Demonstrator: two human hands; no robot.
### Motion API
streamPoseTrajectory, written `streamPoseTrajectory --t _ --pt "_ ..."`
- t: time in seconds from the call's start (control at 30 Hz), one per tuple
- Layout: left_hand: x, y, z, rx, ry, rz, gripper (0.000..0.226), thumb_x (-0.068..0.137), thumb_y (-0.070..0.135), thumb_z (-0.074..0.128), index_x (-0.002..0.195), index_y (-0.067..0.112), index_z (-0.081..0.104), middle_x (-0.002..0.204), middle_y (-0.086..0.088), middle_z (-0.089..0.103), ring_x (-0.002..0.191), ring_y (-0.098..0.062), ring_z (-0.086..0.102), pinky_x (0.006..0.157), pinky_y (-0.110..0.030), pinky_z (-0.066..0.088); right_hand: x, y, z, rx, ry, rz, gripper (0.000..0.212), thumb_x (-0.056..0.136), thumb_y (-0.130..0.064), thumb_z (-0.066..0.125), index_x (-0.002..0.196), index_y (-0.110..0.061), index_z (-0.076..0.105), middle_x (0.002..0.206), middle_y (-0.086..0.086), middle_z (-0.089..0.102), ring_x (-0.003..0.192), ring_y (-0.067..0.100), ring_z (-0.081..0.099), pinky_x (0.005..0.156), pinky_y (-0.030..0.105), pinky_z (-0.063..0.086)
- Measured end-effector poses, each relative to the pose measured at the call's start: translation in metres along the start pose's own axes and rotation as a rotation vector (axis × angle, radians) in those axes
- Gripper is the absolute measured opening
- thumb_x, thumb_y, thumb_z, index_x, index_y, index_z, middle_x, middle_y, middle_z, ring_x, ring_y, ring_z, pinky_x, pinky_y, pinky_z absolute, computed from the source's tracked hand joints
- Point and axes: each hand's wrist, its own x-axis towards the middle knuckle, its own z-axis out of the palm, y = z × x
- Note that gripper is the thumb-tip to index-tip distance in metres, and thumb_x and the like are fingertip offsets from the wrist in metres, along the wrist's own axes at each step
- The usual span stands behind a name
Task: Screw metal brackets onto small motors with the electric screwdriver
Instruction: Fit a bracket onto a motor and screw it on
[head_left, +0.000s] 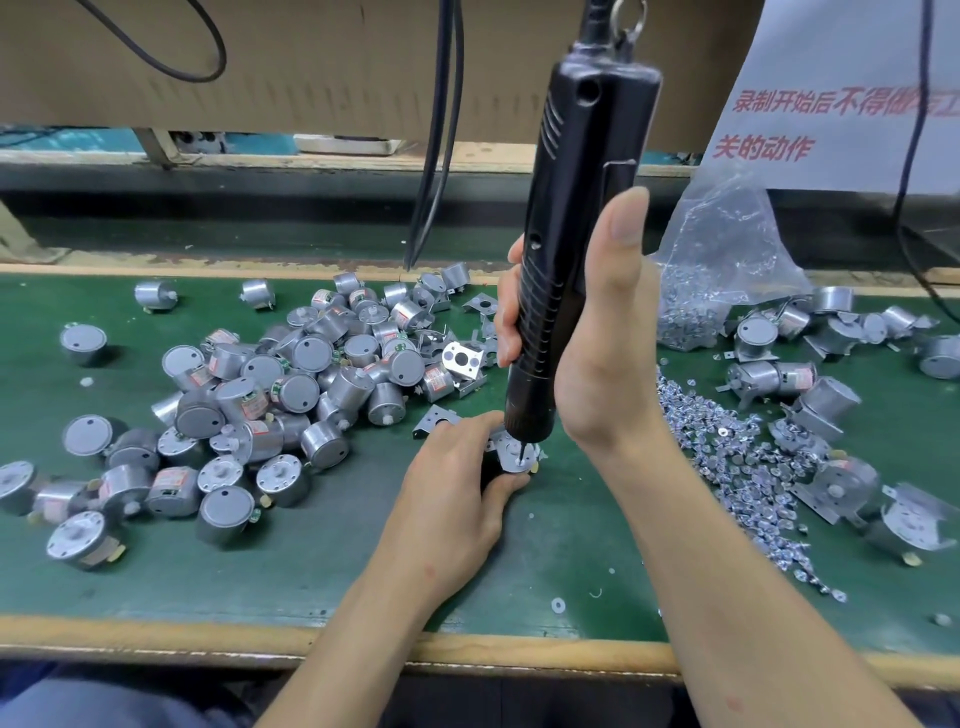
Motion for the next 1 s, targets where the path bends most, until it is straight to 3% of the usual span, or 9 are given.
streamPoseTrajectory --t 0.33,0.47,0.6,0.83,1.0 --pt "0.0008 -0.0015 0.0014 0.011 -0.001 0.005 0.036 0.090 0.028 0.067 0.124 0.027 0.056 0.102 0.018 0.053 0.098 -0.007 0.047 0.080 -0.010 0.031 -0.0038 0.0018 -0.0028 -0.042 0.004 -0.026 0.096 0.078 -0.082 0.039 0.079 0.014 0.049 0.060 0.013 0.053 0.045 0.026 0.049 0.047 0.040 0.042" --pt "0.0009 -0.0012 0.0020 0.019 0.010 0.011 0.033 0.090 0.028 0.067 0.120 0.028 0.055 0.099 0.019 0.052 0.095 -0.007 0.046 0.078 -0.015 0.032 -0.0042 0.0034 -0.0013 -0.055 -0.007 -0.002 0.098 0.076 -0.086 0.040 0.080 0.011 0.048 0.059 0.007 0.054 0.044 0.025 0.049 0.047 0.035 0.041" --pt "0.0007 0.0004 0.0022 0.029 0.020 0.001 0.031 0.089 0.027 0.068 0.118 0.028 0.056 0.094 0.019 0.049 0.090 -0.006 0.042 0.076 -0.011 0.031 -0.0051 0.0050 0.0020 -0.043 -0.031 0.001 0.105 0.073 -0.091 0.043 0.083 0.013 0.046 0.056 0.003 0.054 0.043 0.023 0.047 0.046 0.031 0.040" --pt "0.0008 0.0039 0.0029 0.049 0.047 -0.003 0.030 0.089 0.027 0.067 0.117 0.027 0.056 0.096 0.014 0.055 0.091 -0.011 0.045 0.074 -0.022 0.034 -0.0069 0.0053 0.0019 -0.023 -0.034 0.005 0.106 0.072 -0.092 0.045 0.082 0.013 0.045 0.055 0.002 0.053 0.042 0.023 0.047 0.046 0.031 0.040" --pt "0.0000 0.0054 0.0040 0.065 0.062 -0.015 0.028 0.087 0.026 0.069 0.112 0.027 0.055 0.082 0.020 0.041 0.084 -0.011 0.039 0.068 -0.023 0.031 -0.0092 0.0070 0.0048 -0.020 -0.051 0.003 0.107 0.072 -0.091 0.047 0.083 0.015 0.044 0.055 0.004 0.051 0.042 0.021 0.046 0.044 0.030 0.039"
